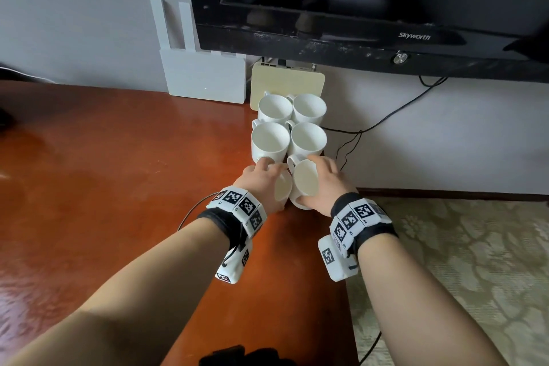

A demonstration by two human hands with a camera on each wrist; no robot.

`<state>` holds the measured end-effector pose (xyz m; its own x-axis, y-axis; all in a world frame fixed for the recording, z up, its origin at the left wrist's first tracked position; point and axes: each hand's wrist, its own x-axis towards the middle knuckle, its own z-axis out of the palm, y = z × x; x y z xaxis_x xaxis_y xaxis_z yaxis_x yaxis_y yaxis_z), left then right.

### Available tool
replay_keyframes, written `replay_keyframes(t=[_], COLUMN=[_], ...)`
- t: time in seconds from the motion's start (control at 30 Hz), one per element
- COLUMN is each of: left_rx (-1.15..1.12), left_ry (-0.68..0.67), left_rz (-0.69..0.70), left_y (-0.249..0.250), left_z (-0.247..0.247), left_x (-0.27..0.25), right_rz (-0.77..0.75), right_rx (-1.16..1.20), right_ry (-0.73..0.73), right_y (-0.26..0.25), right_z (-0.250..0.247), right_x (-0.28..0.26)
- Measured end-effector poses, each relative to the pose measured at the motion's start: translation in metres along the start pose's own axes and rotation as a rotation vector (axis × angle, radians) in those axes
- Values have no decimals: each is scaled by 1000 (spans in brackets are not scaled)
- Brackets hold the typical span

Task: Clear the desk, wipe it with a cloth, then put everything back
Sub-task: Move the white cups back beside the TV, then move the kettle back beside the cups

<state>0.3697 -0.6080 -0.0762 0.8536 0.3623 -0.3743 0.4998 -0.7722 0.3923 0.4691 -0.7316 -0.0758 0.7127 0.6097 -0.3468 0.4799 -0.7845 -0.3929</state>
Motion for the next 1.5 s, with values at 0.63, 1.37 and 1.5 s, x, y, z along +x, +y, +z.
replay_keyframes(t=[0.63,1.37,1.5], left_rx=[85,61,70], left_ry=[-54,272,329], left_rz=[-17,-61,-135], left_y=[-7,-152,-228], left_z=[-3,-87,-120], left_x=[-5,-109,-159], right_rz=[-20,-276,-351], right_rx=[-61,-146,-142], right_ry=[6,130,121], right_y=[-2,-205,-289], right_z=[6,14,45], right_x=[0,-34,-48])
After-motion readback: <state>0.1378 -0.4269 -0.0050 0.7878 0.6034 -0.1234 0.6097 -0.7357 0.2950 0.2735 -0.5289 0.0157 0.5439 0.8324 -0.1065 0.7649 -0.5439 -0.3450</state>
